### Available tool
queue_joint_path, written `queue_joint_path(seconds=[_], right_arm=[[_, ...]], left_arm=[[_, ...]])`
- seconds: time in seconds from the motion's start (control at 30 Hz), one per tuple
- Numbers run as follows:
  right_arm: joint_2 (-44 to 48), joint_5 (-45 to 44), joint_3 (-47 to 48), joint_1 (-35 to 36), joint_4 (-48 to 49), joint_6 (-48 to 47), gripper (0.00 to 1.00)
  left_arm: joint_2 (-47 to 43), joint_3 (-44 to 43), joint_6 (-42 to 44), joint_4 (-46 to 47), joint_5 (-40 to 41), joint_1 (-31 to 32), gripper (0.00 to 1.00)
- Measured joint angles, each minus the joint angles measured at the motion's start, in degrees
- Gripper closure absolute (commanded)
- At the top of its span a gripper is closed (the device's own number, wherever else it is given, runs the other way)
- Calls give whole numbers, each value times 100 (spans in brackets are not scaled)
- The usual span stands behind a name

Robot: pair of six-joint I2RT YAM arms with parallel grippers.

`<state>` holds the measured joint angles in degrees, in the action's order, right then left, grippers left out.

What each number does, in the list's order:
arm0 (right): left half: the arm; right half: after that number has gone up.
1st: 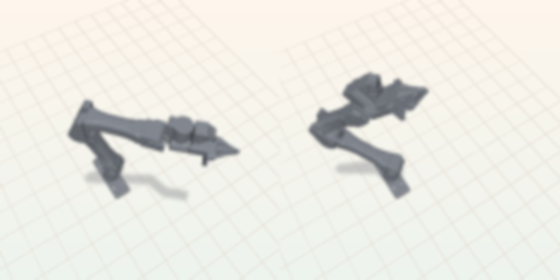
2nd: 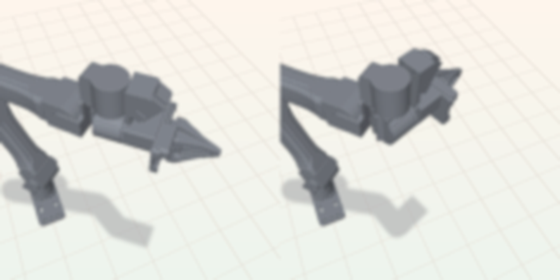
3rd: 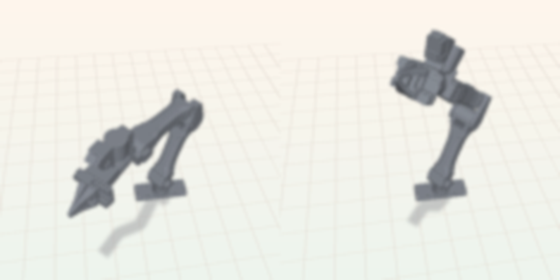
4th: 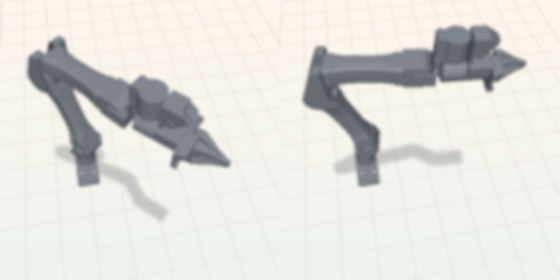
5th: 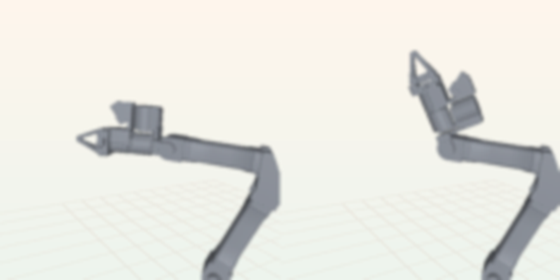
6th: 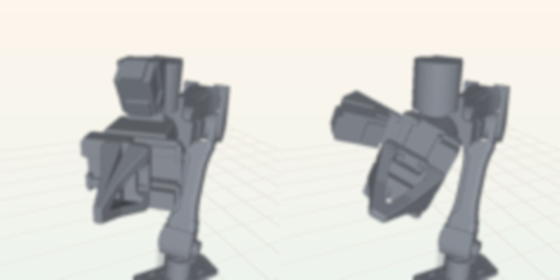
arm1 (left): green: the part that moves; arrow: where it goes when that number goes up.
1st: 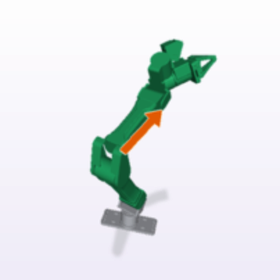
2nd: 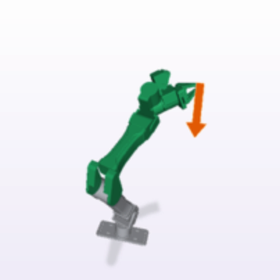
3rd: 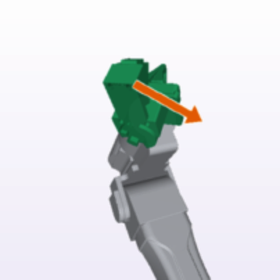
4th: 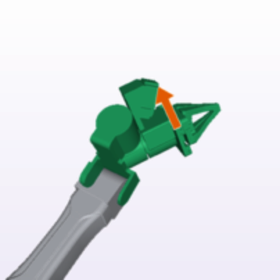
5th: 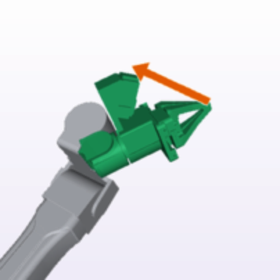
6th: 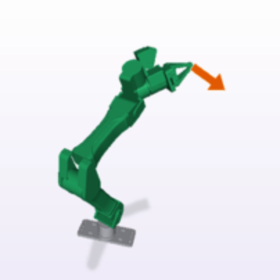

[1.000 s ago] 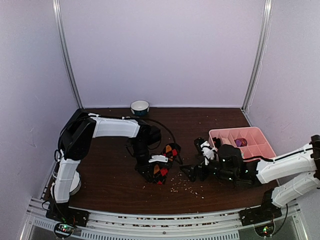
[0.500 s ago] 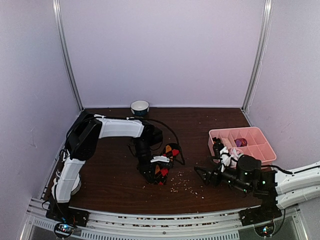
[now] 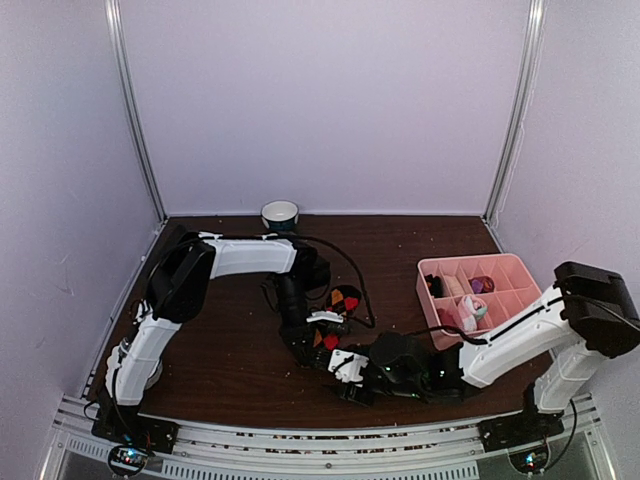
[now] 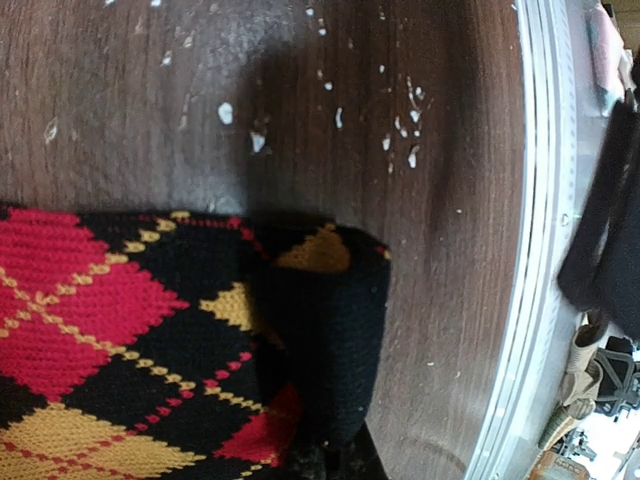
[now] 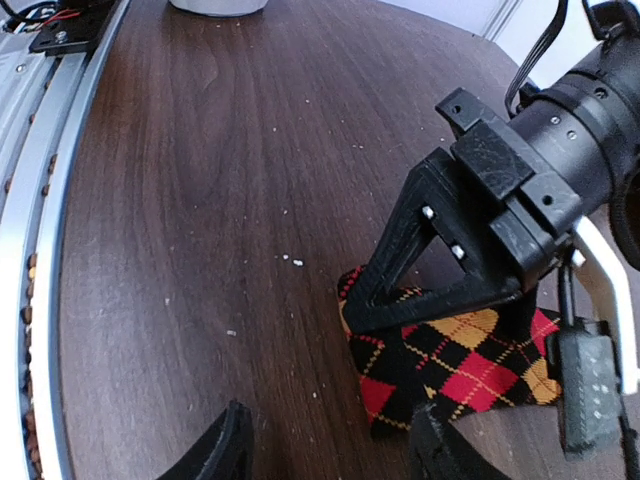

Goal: Roll the socks
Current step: Roll the sock.

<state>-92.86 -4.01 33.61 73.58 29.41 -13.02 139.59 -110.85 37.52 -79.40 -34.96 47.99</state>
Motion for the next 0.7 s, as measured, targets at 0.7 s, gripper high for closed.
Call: queue_joint_path(seconds=[0.7], right_arm=[[-1593,721,1010,-531,173,-455,65]], left_arm=[[-22,127,9,0,-66,-4,100]])
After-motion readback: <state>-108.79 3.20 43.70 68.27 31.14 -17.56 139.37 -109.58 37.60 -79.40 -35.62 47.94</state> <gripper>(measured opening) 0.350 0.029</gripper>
